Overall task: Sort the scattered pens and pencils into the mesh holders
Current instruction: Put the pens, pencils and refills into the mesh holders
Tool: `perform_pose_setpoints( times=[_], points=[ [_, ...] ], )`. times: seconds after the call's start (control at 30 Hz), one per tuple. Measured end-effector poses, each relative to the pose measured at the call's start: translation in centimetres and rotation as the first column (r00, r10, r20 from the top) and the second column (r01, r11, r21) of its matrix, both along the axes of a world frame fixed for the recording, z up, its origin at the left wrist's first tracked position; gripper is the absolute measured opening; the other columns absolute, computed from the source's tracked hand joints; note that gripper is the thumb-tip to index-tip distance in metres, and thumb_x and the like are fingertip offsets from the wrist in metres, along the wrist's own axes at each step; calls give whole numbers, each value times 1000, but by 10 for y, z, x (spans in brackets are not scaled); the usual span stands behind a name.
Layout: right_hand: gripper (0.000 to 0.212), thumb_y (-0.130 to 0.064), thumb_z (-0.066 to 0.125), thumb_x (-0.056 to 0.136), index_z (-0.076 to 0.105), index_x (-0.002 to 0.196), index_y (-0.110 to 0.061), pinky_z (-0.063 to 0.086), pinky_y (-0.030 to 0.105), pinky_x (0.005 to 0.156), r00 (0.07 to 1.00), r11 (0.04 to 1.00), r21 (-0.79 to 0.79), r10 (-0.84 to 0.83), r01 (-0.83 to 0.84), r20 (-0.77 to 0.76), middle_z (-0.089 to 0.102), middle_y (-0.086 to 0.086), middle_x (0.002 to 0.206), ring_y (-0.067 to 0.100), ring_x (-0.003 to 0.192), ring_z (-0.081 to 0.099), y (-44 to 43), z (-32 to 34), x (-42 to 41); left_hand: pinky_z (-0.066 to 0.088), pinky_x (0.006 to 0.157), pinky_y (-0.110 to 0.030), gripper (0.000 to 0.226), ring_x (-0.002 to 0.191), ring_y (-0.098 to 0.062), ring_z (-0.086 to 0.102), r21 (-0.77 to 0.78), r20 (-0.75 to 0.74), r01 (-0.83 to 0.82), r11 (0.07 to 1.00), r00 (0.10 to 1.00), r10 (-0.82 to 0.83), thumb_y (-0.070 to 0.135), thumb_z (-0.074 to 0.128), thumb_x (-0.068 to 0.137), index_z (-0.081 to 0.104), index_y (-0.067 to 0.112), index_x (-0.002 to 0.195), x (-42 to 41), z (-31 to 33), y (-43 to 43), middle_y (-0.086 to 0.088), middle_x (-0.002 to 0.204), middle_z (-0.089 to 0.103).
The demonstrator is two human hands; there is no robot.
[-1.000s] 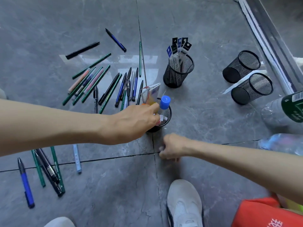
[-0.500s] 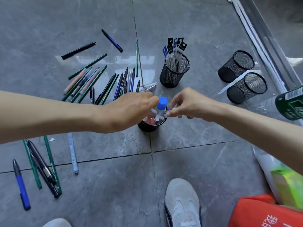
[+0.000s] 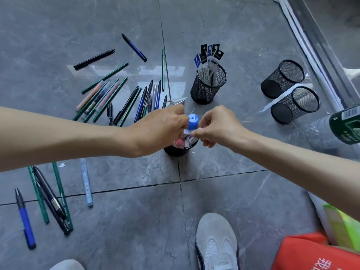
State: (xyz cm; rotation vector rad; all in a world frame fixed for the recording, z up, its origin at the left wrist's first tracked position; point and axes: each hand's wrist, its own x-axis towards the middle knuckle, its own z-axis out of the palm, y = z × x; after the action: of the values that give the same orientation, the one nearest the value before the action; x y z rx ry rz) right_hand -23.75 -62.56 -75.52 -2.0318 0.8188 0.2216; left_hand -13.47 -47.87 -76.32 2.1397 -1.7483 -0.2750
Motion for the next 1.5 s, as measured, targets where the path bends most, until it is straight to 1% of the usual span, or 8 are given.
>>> perform_pose_setpoints(
  times=[0.27,0.43,0.6,0.77,0.9,1.23,1.33,1.5],
  points=[
    [33,-18,82,70,50,71,-12,39,25,50,975,952,-278,173,-129,139,53,-5,57,13,51,46,22,-19,-19,42,61,-30,23,83,-24,58,332,6,28,943,999,-32,46,53,90,62,30,103,0,-10,12,0,89,61],
    [23,-19,77,76,62,77,-3,44,37,64,947,891,-406,286,-204,149,63,8,68,24,64,55,17,-21,-14,31,59,-29,23,78,-23,58,243,-46,-49,969,997,62,48,54,88,60,27,95,-1,-17,11,3,84,63],
    [16,-24,70,83,75,78,-10,35,16,55,963,927,-324,240,-189,123,66,5,64,16,60,53,13,-24,-17,23,48,-30,23,59,-19,47,112,-45,-161,981,985,167,38,55,90,34,28,85,-1,-21,26,10,63,48],
    [36,-44,73,74,47,79,-20,33,30,56,990,867,-485,139,-115,15,51,-8,65,21,70,54,14,-34,-15,42,59,-34,27,68,-16,54,189,-292,-399,898,850,439,37,64,86,44,20,92,9,-19,26,5,78,53],
    [41,-33,72,76,38,96,-21,37,32,55,993,966,-259,6,24,114,50,-4,61,17,59,51,11,-40,-16,49,73,-43,20,79,-22,56,198,-318,-371,907,851,418,31,66,85,54,16,90,1,-18,16,0,86,58],
    [12,-17,65,86,58,94,-20,34,18,35,999,981,191,14,-5,-46,59,4,47,12,32,47,11,-28,-11,35,63,-17,8,66,-5,47,61,-315,-158,986,934,169,24,70,83,70,16,84,0,-14,17,15,70,49],
    [5,-9,60,88,59,88,-14,33,16,36,987,895,422,-105,147,-121,59,11,49,12,33,48,16,-23,-6,31,54,-17,8,60,-10,49,71,-282,-358,931,888,362,21,63,87,68,16,84,9,-13,15,12,64,50],
    [30,8,34,83,57,81,-11,36,16,32,958,882,381,-285,279,-42,54,10,40,15,28,49,20,-26,-4,33,36,-12,21,48,-13,55,174,-415,-474,863,759,501,38,58,90,44,22,93,19,-15,15,5,62,54]
  ],
)
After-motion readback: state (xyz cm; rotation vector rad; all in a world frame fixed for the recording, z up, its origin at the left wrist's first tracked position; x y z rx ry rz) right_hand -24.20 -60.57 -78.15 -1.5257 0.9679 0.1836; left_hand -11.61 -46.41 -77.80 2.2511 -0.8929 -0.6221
